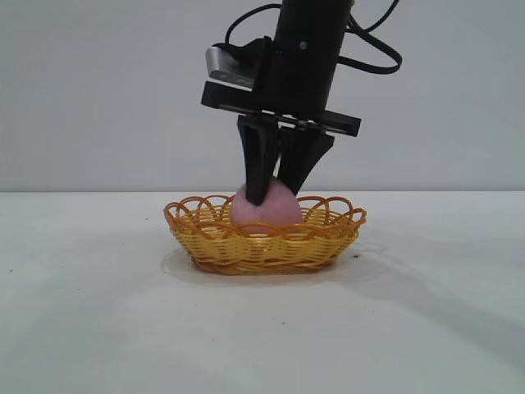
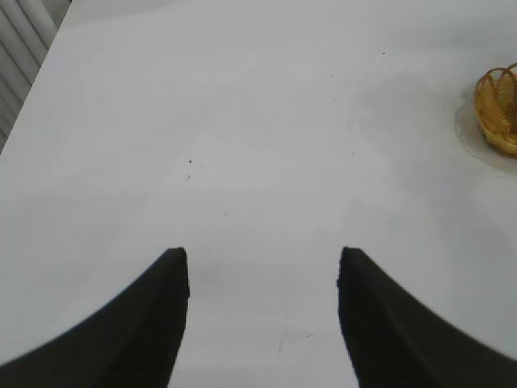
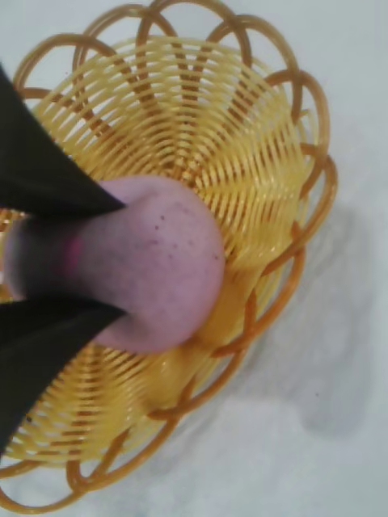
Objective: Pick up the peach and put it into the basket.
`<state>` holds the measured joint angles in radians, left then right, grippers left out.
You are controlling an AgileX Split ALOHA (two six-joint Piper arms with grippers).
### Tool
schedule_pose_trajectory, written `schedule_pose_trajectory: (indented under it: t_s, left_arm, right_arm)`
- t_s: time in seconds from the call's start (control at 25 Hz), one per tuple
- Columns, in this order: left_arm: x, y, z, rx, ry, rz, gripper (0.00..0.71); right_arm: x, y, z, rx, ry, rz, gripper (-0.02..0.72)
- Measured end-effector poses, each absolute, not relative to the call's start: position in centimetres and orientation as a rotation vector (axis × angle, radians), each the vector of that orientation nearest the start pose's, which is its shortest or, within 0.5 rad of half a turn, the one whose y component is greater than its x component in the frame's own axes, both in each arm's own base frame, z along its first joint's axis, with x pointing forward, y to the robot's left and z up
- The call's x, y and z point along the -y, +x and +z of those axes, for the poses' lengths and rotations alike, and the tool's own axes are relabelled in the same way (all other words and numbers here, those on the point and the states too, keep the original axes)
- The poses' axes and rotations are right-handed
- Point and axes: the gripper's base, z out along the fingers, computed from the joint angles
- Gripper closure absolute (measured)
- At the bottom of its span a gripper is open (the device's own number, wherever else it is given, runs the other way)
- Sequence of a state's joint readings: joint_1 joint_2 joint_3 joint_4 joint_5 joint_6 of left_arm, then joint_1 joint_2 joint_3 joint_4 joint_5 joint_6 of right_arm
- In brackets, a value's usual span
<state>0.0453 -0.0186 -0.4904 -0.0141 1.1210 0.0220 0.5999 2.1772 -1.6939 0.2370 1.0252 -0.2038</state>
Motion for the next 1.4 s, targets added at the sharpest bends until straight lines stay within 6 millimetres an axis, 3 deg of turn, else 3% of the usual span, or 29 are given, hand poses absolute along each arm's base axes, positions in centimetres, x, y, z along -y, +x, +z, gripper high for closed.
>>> schedule_pose_trajectory:
  t_s: [0.44,0.48,0.72,0.92,0.96,1.16,1.4]
  left_arm:
    - [0.2,-0.9,27.0,-2.096,-0.023,0.024,0.350]
    - [0.2,-0.9,27.0,-2.096,-0.023,0.024,0.350]
    - [0.2,-0.9,27.0,-2.096,-0.023,0.024,0.350]
    - [0.2,-0.9,27.0,-2.096,-0.023,0.024,0.350]
    - [0.2,-0.9,27.0,-2.096,-0.023,0.024,0.350]
    - [0.2,-0.9,27.0,-2.096,-0.023,0.024,0.350]
    - [0.2,-0.9,27.0,-2.096,-0.023,0.024,0.350]
  right_arm:
    - [-26.6,35.5,17.0,-2.866,-1.044,0.356,0.391]
    - [-26.5,35.5,17.2,-2.866,-1.046,0.356,0.338]
    - [-26.5,35.7,20.6,-2.796,-1.059,0.343,0.162]
    - [-26.1,36.8,22.9,-2.746,-1.036,0.219,0.177]
    - [-25.7,37.2,23.3,-2.740,-1.011,0.193,0.136]
    - [-22.2,39.7,24.4,-2.759,-0.864,0.144,0.151]
    - [-14.4,43.1,24.4,-2.832,-0.587,0.091,0.151]
